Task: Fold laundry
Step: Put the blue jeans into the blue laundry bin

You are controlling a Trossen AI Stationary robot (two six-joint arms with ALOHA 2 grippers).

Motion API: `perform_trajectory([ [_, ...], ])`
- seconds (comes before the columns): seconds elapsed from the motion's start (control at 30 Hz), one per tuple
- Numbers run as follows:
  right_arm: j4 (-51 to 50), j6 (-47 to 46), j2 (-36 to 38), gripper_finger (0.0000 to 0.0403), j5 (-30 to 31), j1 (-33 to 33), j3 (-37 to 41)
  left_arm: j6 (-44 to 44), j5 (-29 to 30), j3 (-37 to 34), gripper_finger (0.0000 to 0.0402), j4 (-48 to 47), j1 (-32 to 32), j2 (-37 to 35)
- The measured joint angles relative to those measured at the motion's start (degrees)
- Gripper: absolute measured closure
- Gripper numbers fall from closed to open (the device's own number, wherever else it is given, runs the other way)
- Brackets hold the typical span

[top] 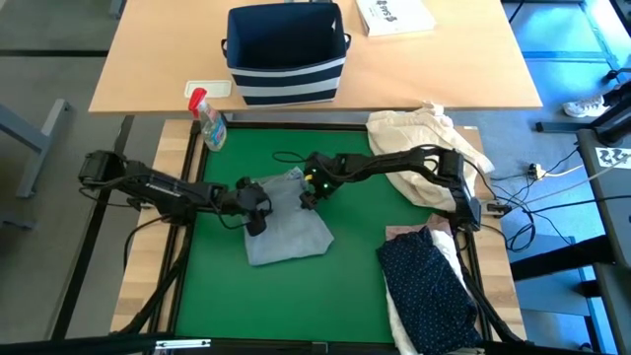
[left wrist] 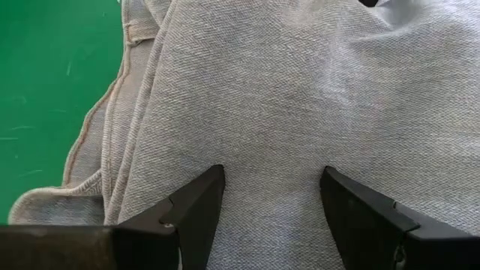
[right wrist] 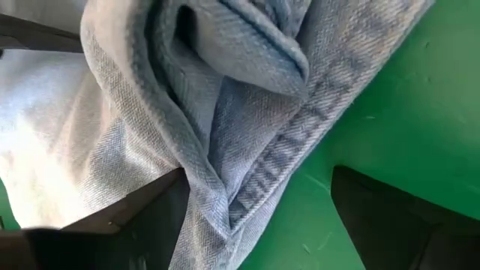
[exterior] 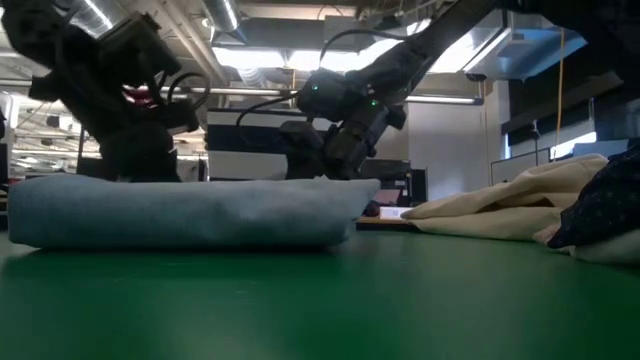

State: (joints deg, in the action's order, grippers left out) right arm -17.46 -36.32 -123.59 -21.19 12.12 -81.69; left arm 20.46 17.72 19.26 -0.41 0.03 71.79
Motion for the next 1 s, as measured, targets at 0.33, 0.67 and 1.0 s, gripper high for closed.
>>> perform_trajectory([
  [0.33, 7.0, -1.2, -2.5, 0.0077, -2.4, -0.8, 0.1, -0.2, -0.7, -6.4, 0.0179, 10.8, 0.1, -0.1],
  [0.67, 14.1, -2.5, -4.4, 0.0083, -1.2, -3.0, 0.2, -1.8, -0.7, -6.5, 0.0179, 11.3, 0.1, 0.1],
  [1.0, 15.8, -0.9, -4.9, 0.0201, -2.3, -3.0, 0.2, -1.8, -0.6, -6.6, 0.0179, 11.2, 0.1, 0.1],
])
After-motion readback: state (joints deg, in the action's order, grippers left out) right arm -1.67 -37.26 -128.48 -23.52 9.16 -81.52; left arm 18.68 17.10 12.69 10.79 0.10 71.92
